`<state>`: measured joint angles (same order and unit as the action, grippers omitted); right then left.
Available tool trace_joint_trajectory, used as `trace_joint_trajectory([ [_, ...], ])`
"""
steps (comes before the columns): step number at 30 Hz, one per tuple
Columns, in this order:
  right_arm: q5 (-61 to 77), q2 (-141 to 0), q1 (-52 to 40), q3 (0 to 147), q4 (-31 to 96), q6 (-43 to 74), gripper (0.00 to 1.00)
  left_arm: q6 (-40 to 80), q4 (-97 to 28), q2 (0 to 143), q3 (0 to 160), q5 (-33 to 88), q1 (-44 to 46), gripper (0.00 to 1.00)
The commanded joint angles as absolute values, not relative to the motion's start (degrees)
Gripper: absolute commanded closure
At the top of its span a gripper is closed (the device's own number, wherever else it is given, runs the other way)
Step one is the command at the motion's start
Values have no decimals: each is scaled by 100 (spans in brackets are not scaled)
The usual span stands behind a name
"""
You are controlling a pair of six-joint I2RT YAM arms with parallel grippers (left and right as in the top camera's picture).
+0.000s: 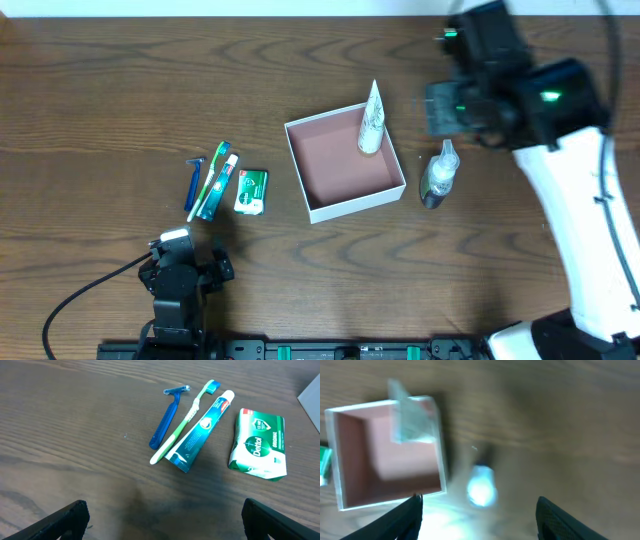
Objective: Pack container
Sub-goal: 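Move the right gripper to the clear pump bottle and grasp it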
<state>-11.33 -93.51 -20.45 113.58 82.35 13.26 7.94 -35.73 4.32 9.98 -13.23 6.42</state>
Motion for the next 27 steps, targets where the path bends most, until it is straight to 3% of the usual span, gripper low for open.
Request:
trace_joint_trajectory([
  [1, -1004, -9594, -1706, 11120, 8350, 1584, 25, 869, -3566, 386, 921, -1345, 617, 2],
  [4, -672, -9614, -1605, 10547, 8073, 1584, 16, 871, -3566, 386, 921, -1347, 617, 2],
  [11, -489, -9614, -1594, 9105, 7240, 1715, 15, 871, -3566, 386, 921, -1345, 617, 2],
  [19, -631, -9614, -1603, 7937, 6233, 1931, 27, 871, -3566, 386, 921, -1347, 617, 2],
  [27, -751, -9614, -1603, 7623, 6042, 1975, 38, 869, -3566, 386, 921, -1345, 617, 2],
])
